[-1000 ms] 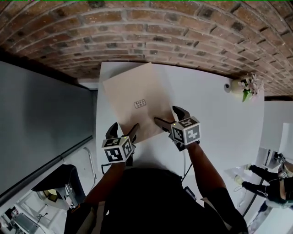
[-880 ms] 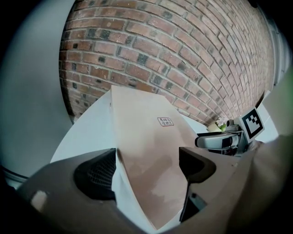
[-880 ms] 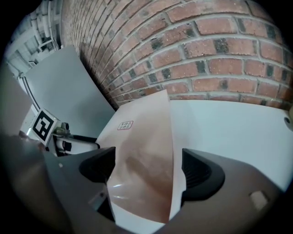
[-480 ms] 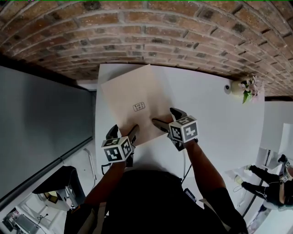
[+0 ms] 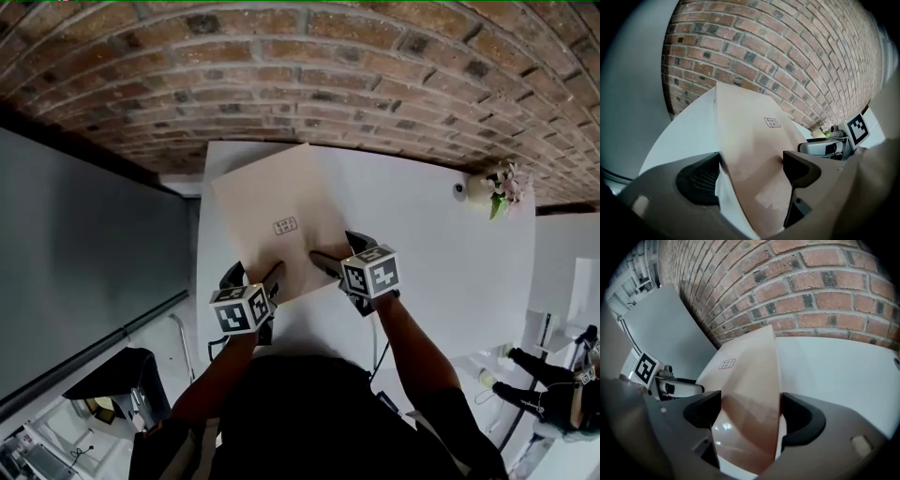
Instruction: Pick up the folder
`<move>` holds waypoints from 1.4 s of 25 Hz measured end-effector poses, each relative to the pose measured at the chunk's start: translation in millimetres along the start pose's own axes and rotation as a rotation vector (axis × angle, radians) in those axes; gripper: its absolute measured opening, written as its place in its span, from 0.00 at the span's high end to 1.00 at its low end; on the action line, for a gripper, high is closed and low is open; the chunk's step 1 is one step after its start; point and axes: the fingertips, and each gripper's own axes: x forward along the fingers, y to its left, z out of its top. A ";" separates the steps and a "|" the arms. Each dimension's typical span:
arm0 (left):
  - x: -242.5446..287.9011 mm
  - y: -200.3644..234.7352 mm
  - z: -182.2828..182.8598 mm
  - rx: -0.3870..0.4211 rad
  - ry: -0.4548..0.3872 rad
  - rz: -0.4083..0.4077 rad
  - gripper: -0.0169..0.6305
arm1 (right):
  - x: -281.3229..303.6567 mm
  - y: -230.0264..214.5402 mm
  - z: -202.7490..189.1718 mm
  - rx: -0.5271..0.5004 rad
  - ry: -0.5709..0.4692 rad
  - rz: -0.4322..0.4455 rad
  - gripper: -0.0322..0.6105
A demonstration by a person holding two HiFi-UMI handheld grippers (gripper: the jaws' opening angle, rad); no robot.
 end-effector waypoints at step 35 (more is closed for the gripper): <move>-145.5 -42.9 10.0 0.324 -0.197 -0.218 0.32 | -123.9 126.2 -35.8 0.087 -0.299 -0.218 0.31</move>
